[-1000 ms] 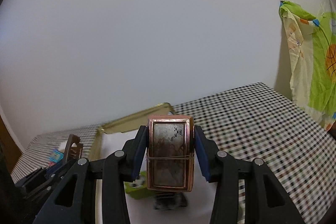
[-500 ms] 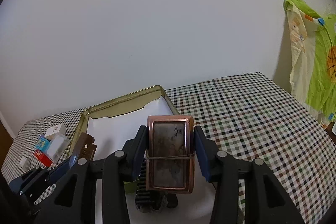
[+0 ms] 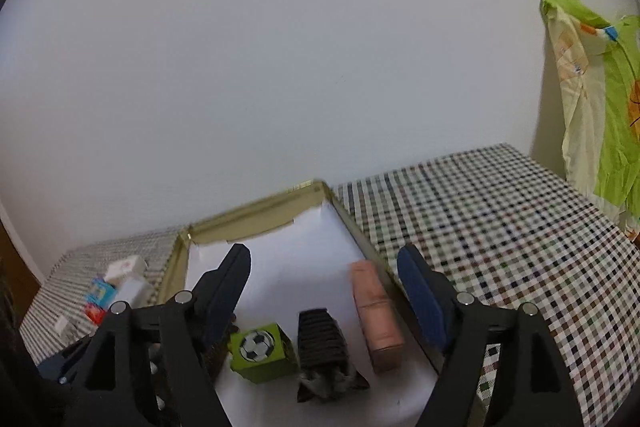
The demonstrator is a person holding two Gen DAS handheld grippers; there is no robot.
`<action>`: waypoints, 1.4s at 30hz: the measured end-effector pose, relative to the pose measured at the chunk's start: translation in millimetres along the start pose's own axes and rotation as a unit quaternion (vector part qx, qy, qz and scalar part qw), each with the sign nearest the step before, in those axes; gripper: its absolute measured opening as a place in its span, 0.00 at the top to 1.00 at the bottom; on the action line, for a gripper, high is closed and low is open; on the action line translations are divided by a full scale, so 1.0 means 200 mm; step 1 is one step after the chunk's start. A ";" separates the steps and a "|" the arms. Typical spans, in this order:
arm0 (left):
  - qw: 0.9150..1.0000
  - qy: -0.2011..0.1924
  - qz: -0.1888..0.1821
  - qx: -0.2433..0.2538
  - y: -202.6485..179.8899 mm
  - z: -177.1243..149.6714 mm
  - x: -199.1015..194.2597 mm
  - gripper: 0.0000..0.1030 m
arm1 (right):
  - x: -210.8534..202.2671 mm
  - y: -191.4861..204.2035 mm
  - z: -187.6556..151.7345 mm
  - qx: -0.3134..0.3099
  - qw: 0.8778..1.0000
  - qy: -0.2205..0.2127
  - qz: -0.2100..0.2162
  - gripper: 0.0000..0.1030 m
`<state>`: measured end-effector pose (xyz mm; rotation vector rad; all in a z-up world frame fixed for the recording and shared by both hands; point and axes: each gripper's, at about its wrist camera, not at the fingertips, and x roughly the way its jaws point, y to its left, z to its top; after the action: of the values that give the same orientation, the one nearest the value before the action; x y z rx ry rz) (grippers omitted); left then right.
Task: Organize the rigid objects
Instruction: 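Carry the frame and brown bar into the tin tray and open both tools, then withdraw both tools from the tray toward the remaining blocks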
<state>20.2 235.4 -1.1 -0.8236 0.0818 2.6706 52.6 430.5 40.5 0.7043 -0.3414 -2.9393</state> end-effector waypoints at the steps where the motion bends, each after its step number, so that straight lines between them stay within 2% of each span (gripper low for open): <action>1: 1.000 -0.008 0.008 -0.003 0.01 0.00 -0.01 0.31 | -0.02 -0.01 0.01 0.004 1.000 -0.008 -0.005 0.23; 2: 1.000 -0.013 0.010 -0.006 0.01 0.00 -0.02 0.26 | -0.03 -0.02 0.01 0.007 1.000 -0.013 -0.009 0.22; 4: 0.999 -0.030 0.013 -0.007 0.02 0.00 -0.06 0.25 | -0.04 -0.04 0.02 0.015 1.000 -0.017 -0.016 0.21; 7: 0.999 -0.048 0.019 -0.016 0.03 0.01 -0.10 0.04 | -0.05 -0.07 0.02 0.035 0.999 -0.013 -0.009 0.21; 10: 0.997 -0.069 0.025 -0.024 0.04 0.03 -0.13 0.03 | -0.05 -0.08 0.02 0.040 0.999 -0.012 -0.016 0.21; 17: 0.996 -0.072 0.036 -0.034 0.04 0.04 -0.12 0.02 | -0.09 -0.06 0.02 0.032 0.998 -0.032 -0.046 0.21; 20: 0.994 -0.086 0.046 -0.043 0.07 0.04 -0.13 0.01 | -0.11 -0.06 0.01 0.029 0.997 -0.045 -0.058 0.21; 26: 0.991 -0.106 0.065 -0.052 0.12 0.04 -0.15 0.01 | -0.20 -0.01 0.01 0.016 0.992 -0.100 -0.081 0.21; 29: 0.989 -0.113 0.079 -0.053 0.16 0.03 -0.17 0.01 | -0.24 0.03 -0.01 0.003 0.986 -0.127 -0.106 0.21; 31: 0.987 -0.119 0.089 -0.054 0.20 0.02 -0.19 0.01 | -0.26 0.05 -0.02 0.002 0.983 -0.141 -0.117 0.14; 35: 0.984 -0.130 0.113 -0.043 0.26 0.00 -0.21 0.01 | -0.30 0.11 -0.05 -0.006 0.976 -0.171 -0.132 0.12; 42: 0.982 -0.135 0.125 -0.036 0.37 -0.02 -0.25 0.01 | -0.31 0.25 -0.11 -0.048 0.977 -0.160 -0.131 0.12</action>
<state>35.7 150.4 19.6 -0.4903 0.0237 3.0127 119.0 386.8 60.0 0.2780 -0.1351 -3.2958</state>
